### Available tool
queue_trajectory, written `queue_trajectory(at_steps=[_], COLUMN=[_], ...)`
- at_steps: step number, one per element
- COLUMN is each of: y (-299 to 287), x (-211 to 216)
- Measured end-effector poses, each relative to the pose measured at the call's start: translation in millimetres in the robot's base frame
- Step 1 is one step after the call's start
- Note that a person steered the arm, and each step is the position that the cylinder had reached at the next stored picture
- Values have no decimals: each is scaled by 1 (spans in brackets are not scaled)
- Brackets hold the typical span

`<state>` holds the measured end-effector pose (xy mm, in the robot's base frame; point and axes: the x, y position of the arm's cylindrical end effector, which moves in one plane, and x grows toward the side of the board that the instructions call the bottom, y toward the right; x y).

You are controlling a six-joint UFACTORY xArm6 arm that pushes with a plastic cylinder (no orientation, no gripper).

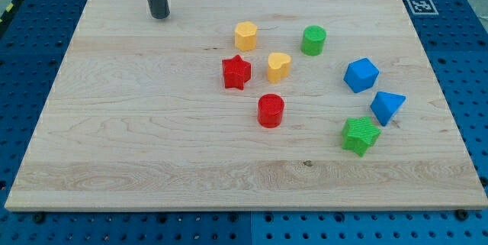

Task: Slide the yellow heart slightly upwards

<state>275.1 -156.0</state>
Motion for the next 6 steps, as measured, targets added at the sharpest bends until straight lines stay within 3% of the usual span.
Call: queue_trajectory(at_steps=[2,6], y=[39,151], x=[52,91])
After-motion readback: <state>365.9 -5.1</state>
